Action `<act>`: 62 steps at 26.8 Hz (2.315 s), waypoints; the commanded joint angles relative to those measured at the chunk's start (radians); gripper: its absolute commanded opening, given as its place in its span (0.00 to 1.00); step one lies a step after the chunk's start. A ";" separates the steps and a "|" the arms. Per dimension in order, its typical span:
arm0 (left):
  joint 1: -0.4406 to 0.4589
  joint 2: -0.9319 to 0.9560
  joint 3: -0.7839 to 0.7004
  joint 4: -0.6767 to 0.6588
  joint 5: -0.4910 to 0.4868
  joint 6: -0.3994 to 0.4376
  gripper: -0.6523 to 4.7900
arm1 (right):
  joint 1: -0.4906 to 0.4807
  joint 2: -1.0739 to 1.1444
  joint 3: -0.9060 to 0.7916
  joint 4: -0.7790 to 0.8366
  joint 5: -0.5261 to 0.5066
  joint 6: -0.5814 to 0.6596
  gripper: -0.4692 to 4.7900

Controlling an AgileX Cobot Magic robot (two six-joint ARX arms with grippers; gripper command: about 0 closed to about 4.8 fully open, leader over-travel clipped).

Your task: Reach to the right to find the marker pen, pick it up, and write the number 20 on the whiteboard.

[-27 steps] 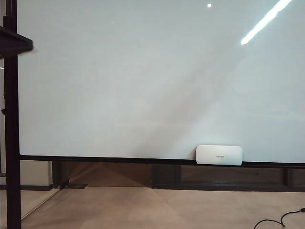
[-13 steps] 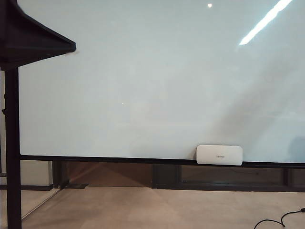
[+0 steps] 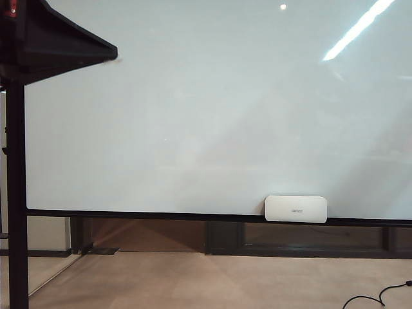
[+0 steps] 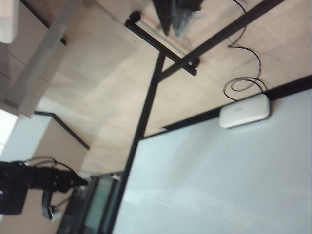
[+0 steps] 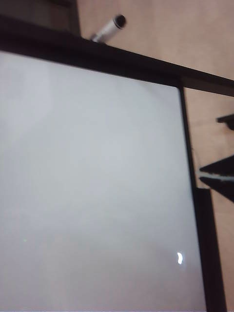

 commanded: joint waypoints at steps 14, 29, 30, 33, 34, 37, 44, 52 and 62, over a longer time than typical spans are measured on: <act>0.003 0.196 0.012 0.058 -0.047 0.116 0.11 | -0.164 0.566 0.371 0.169 -0.423 0.021 0.09; 0.002 0.289 0.019 0.135 -0.091 0.149 0.11 | -0.185 0.754 0.612 0.161 -0.354 -0.113 0.26; 0.002 0.289 0.022 0.134 -0.091 0.161 0.11 | -0.185 0.768 0.630 0.161 -0.362 -0.117 0.28; 0.002 0.289 0.023 0.134 -0.091 0.180 0.11 | -0.185 0.819 0.692 0.155 -0.372 -0.116 0.29; 0.002 0.289 0.023 0.134 -0.092 0.180 0.11 | -0.185 0.830 0.709 0.152 -0.370 -0.116 0.29; 0.002 0.289 0.024 0.135 -0.114 0.180 0.11 | -0.185 0.852 0.738 0.156 -0.340 -0.117 0.20; 0.002 0.289 0.024 0.134 -0.136 0.180 0.11 | -0.185 0.932 0.872 0.129 -0.319 -0.119 0.10; 0.002 0.289 0.024 0.134 -0.137 0.184 0.11 | -0.184 1.007 1.001 0.077 -0.324 -0.120 0.27; 0.002 0.293 0.024 0.130 -0.158 0.171 0.11 | -0.183 1.066 1.073 0.080 -0.311 -0.174 0.37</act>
